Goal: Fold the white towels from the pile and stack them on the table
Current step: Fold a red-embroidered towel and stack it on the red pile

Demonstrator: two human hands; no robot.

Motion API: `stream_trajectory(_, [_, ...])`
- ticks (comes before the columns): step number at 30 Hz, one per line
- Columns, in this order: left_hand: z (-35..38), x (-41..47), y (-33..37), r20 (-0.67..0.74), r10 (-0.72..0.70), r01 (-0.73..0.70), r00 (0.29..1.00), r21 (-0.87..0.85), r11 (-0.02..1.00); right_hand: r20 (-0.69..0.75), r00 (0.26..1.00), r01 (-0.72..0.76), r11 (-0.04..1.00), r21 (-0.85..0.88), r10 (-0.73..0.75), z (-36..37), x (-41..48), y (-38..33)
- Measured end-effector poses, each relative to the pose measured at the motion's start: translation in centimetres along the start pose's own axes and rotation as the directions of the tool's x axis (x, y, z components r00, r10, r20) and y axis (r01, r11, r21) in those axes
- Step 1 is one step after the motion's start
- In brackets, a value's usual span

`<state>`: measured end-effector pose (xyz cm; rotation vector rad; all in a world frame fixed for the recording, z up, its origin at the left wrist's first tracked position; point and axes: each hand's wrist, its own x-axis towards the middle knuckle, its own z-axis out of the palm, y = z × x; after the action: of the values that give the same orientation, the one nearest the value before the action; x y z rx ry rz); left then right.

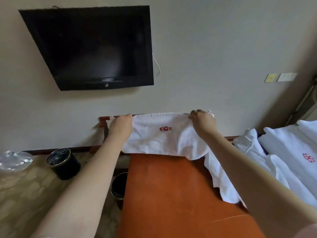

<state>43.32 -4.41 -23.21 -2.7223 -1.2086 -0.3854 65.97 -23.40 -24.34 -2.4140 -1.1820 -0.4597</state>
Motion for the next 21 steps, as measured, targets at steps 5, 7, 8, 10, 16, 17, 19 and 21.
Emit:
stream_trajectory(5, [-4.2,2.0,0.3,-0.077,-0.014,0.016,0.997,0.022,1.000,-0.029,0.999,-0.019,0.999,-0.030,0.019,-3.5,3.0,-1.2])
stream_trajectory(7, [-5.4,2.6,0.3,-0.108,-0.031,0.033,0.994,0.012,0.999,-0.061,0.998,-0.028,0.998,-0.063,0.024,-4.6,3.6,-1.5])
stream_trajectory(8, [-5.7,2.9,0.2,-0.132,-0.042,0.043,0.990,0.002,0.999,-0.083,0.996,-0.028,0.997,-0.069,0.022,-4.9,3.8,-1.6])
stream_trajectory(10, [-6.2,3.2,0.1,-0.170,-0.051,0.051,0.984,-0.005,0.999,-0.134,0.990,-0.045,0.998,-0.049,0.038,-5.4,4.1,-1.6])
stream_trajectory(16, [-6.6,3.8,0.3,-0.200,-0.024,0.048,0.980,0.114,0.992,-0.047,0.999,-0.021,1.000,0.008,0.022,-3.8,3.2,-0.4])
stream_trajectory(17, [-6.4,3.8,0.3,-0.195,-0.015,0.044,0.981,0.142,0.989,-0.002,1.000,-0.025,0.999,0.021,0.025,-3.1,2.6,0.0])
stream_trajectory(19, [-5.7,3.5,0.5,-0.204,-0.008,0.031,0.979,0.111,0.993,0.092,0.994,-0.065,0.998,0.018,0.063,-1.5,1.5,0.6])
stream_trajectory(21, [-4.6,3.4,0.6,-0.209,0.015,-0.014,0.978,0.004,1.000,0.179,0.977,-0.119,0.993,0.012,0.115,0.1,0.3,0.8])
